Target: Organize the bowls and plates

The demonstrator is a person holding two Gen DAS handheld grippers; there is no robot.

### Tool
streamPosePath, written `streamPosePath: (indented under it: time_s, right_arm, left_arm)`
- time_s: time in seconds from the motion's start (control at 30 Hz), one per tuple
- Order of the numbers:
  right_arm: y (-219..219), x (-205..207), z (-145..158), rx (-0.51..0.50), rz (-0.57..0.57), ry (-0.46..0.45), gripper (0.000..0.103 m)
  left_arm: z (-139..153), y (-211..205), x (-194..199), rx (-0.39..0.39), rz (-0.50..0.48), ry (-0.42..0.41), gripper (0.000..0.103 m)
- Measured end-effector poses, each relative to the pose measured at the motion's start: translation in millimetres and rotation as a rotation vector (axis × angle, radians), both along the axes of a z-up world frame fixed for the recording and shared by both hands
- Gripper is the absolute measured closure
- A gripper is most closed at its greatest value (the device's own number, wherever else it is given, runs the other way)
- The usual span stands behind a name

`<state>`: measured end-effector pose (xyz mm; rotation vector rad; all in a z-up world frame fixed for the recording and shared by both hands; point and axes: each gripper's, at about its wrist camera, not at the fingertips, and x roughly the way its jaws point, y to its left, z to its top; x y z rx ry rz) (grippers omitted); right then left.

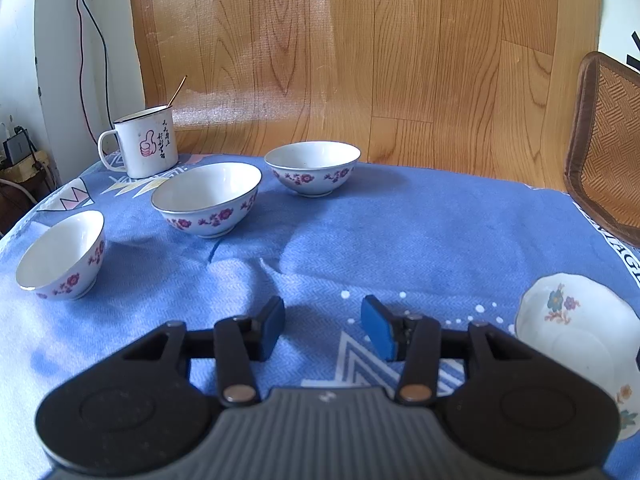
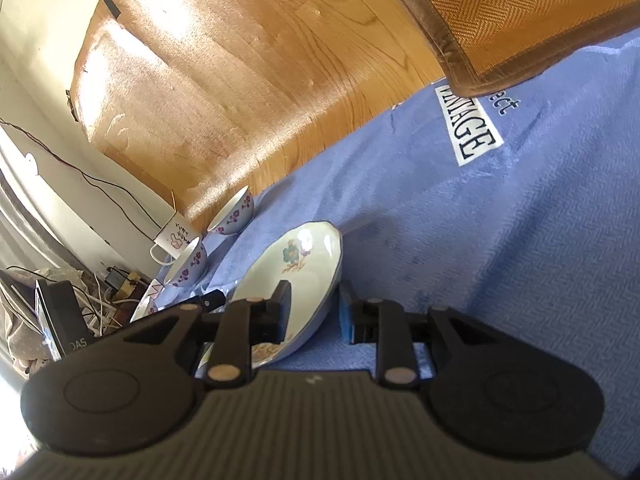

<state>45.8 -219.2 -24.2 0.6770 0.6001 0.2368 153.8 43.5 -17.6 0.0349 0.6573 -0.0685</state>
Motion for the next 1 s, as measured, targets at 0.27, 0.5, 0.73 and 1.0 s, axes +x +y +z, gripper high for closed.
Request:
streamPosePath:
  time_s: [0.27, 0.5, 0.73, 1.0]
  right_arm:
    - [-1.7, -3.6, 1.1, -0.020, -0.033, -0.019, 0.068]
    - [0.8, -1.2, 1.2, -0.050, -0.038, -0.009, 0.068]
    - [0.4, -0.4, 0.8, -0.047, -0.031, -0.003, 0.067]
    - [-0.3, -2.6, 1.0, -0.040, -0.052, 0.000, 0.067]
  left_arm:
    - [-0.1, 2.6, 0.6, -0.027, -0.022, 0.002, 0.052]
    - [-0.4, 3.4, 1.2, -0.048, -0.039, 0.004, 0.047]
    - [-0.2, 5.1, -0.4, -0.063, -0.047, 0.000, 0.047]
    - [-0.5, 6.5, -1.7, -0.082, -0.062, -0.002, 0.046]
